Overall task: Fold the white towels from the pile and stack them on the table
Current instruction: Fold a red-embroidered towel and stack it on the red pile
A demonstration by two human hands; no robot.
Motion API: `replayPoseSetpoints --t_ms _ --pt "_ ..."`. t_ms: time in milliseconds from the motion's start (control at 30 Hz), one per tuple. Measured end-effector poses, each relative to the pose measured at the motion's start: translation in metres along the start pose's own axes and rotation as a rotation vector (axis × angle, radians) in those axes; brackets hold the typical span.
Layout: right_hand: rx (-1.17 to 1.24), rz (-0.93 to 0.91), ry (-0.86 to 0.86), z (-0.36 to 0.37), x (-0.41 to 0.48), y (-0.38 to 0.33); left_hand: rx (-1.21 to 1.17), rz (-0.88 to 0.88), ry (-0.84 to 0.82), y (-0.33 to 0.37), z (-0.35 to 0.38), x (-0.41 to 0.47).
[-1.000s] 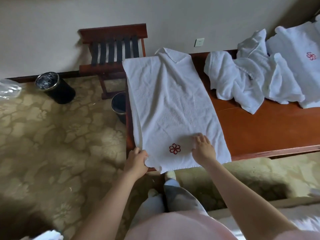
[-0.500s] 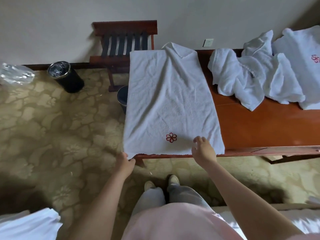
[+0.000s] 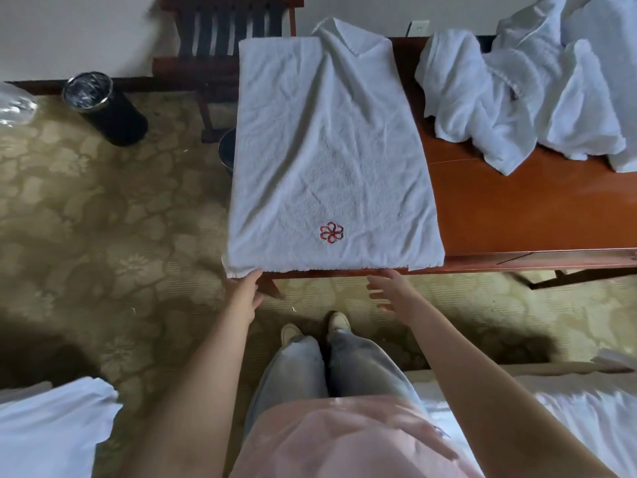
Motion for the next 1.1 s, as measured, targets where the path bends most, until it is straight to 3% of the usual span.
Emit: replayPoseSetpoints --t_ms 67,167,300,467,600,733,833,900,1000,1100 --pt "0.251 0.033 -0.014 0.002 0.004 -0.005 -0.119 -0.070 -0.019 0.001 0.001 0.002" --pt "0.562 0.076 -0.024 0.004 0.007 -0.005 -0.217 -0.037 0.006 0.006 0.002 0.002" --pt "0.812 0.065 0.049 0.007 0.004 -0.016 -0.181 0.037 0.080 0.011 0.007 -0.005" --pt "0.716 0.097 0.119 0.017 -0.008 -0.021 0.196 0.413 0.201 0.004 0.003 -0.030" --pt "0.672 0.033 0.431 0.021 -0.019 -0.016 0.552 0.810 0.042 0.000 0.002 -0.042" --pt "0.459 -0.183 0.659 0.023 -0.036 -0.015 0.740 0.826 -0.187 0.005 0.009 -0.042" --pt "0.057 -0.341 0.710 0.024 -0.039 -0.017 0.963 0.736 -0.277 0.010 0.014 -0.038" --pt "-0.349 -0.429 0.698 0.022 -0.038 -0.020 1.157 0.696 -0.215 0.013 0.016 -0.036" --pt "-0.887 -0.466 0.717 0.008 -0.031 -0.029 1.329 0.780 -0.062 0.022 0.016 -0.036" --pt "-1.098 -0.411 0.731 -0.006 -0.027 -0.038 1.310 0.830 0.003 0.035 0.012 -0.034"
Point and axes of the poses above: each hand's wrist, its own x-axis towards the middle knuckle, its own z-axis out of the palm, y = z × x, the point moved 1 cm from there along x, towards the middle knuckle, and after that the axes turned 12 degrees about -x, right-handed, at the moved point
